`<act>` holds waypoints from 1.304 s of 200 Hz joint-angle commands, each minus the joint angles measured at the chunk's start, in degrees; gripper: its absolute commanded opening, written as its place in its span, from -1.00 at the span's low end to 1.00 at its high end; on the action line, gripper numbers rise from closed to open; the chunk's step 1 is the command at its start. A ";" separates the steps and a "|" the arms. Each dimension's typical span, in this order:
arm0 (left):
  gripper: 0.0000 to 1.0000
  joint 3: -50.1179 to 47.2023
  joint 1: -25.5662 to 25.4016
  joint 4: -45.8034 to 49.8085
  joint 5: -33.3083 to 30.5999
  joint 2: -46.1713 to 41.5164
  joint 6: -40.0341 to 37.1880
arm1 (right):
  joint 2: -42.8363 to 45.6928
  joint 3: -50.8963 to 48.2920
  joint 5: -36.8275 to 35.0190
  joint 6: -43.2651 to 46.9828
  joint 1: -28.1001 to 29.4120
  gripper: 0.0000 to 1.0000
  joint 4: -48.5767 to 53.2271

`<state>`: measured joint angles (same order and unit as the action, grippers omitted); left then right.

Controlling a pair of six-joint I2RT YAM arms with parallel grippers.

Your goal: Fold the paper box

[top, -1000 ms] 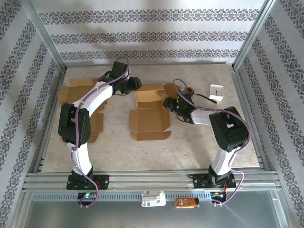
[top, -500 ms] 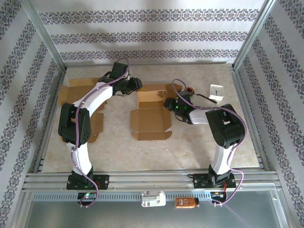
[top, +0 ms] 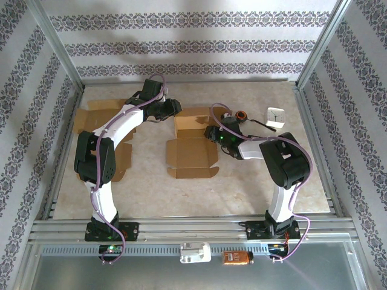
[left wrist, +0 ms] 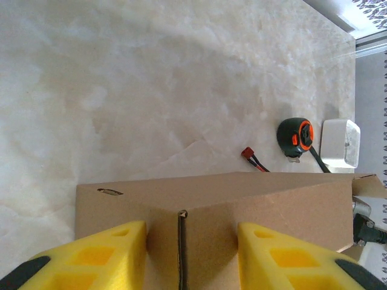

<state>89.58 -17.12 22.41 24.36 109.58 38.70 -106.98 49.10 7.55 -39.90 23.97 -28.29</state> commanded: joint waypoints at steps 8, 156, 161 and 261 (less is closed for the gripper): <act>-0.19 -1.03 -0.40 3.43 -0.94 0.44 -1.89 | 0.68 0.38 1.57 4.65 1.74 -0.19 -2.70; -0.19 0.58 -1.68 5.07 -2.56 0.55 -3.00 | 14.28 -5.24 3.43 12.85 3.37 0.14 1.02; -0.19 0.70 -1.66 5.09 -2.72 0.55 -3.01 | 15.91 -6.21 2.81 13.65 3.37 0.19 1.80; -0.18 1.72 -1.57 4.82 -1.26 1.56 -2.41 | 27.75 -5.85 5.61 39.89 -11.10 0.82 17.57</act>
<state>90.28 -18.04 23.27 23.38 109.69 37.28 -74.70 38.54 9.15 -12.29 14.55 -17.54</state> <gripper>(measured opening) 0.411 0.905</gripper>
